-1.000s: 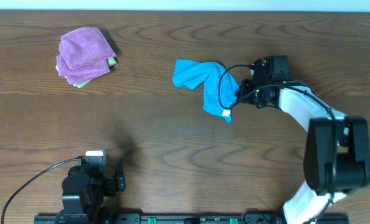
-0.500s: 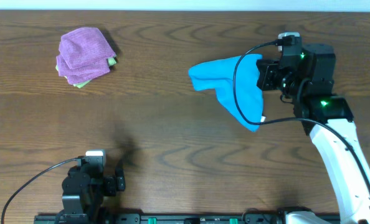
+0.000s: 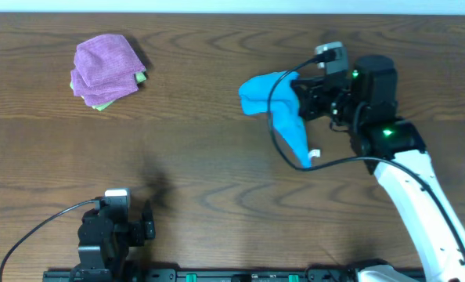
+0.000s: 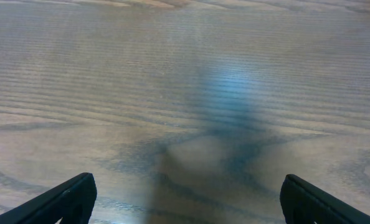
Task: Fold the cloth
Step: 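Shake and lay the blue cloth flat with the right gripper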
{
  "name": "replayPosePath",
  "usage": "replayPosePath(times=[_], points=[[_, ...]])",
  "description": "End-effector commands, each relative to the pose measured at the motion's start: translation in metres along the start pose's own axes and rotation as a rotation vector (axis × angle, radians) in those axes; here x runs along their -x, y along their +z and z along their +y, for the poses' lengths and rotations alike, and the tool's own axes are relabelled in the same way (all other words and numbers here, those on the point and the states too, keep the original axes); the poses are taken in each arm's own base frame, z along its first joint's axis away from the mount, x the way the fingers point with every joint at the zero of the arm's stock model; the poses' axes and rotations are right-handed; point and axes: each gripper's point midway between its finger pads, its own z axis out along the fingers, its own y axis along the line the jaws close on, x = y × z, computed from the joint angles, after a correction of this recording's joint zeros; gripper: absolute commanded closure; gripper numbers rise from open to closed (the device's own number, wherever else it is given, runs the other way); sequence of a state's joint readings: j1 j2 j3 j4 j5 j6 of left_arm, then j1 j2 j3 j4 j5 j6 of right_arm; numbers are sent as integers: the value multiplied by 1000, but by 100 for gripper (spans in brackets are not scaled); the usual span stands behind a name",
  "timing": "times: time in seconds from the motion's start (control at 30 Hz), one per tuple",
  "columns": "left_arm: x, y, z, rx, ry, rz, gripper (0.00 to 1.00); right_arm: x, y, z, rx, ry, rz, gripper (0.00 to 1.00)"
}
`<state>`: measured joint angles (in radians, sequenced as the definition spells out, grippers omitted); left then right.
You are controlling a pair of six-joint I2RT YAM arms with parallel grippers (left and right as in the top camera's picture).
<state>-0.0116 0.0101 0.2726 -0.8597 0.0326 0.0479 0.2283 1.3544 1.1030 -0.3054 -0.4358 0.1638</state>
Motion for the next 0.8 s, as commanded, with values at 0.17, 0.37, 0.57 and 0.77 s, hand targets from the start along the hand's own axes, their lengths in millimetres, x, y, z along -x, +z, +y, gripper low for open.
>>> replayPosePath(times=[0.17,0.37,0.57,0.77], points=[[-17,4,6,37,9,56,4,5,-12,-59,-347,-61,-19,99],[-10,5,-9,-52,7,29,5,-22,-60,-143,-685,37,82,94],[7,4,-17,-98,7,-38,5,-81,-108,-181,-880,273,256,42],[37,-5,-48,-283,-48,-152,5,-83,-111,-184,-868,299,257,35]])
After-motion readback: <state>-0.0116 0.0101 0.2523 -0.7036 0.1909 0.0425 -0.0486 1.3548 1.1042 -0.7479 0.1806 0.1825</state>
